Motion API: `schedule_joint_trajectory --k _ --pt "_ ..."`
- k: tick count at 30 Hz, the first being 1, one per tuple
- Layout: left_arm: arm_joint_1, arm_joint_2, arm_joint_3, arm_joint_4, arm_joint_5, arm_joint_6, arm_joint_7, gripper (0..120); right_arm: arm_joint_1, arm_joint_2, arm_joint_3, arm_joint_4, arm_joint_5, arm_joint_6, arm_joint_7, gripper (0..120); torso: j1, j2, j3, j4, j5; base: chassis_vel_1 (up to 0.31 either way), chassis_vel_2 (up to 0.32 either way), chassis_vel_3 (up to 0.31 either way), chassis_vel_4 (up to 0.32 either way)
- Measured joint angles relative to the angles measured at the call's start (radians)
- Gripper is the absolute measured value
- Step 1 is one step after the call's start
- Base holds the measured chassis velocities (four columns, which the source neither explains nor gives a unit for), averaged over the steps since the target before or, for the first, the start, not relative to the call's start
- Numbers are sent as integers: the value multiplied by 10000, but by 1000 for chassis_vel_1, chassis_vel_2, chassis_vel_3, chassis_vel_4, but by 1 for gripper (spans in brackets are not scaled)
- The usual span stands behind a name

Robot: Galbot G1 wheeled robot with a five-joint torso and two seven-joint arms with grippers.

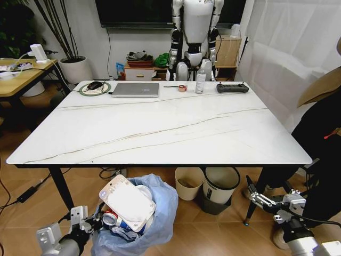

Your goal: Pick up the trash bin and place the trash from the table into it.

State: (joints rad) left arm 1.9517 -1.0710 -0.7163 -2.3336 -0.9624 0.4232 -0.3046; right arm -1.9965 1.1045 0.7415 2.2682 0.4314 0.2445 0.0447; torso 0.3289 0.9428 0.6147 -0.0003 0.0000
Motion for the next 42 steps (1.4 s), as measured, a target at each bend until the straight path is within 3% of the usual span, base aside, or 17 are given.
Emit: schedule_joint_trajectory --k 18,42 --pt "66 -193 -60 197 441 -155 308 0 -1 -1 -2 0 6 0 1 100 -359 -827 -471 1 1 0 0 0 0" --pt "-489 -349 138 1757 737 -450 911 0 -1 -1 -2 0 6 -1 1 100 -835 -1946 -1111 1 0 0 0 0 0"
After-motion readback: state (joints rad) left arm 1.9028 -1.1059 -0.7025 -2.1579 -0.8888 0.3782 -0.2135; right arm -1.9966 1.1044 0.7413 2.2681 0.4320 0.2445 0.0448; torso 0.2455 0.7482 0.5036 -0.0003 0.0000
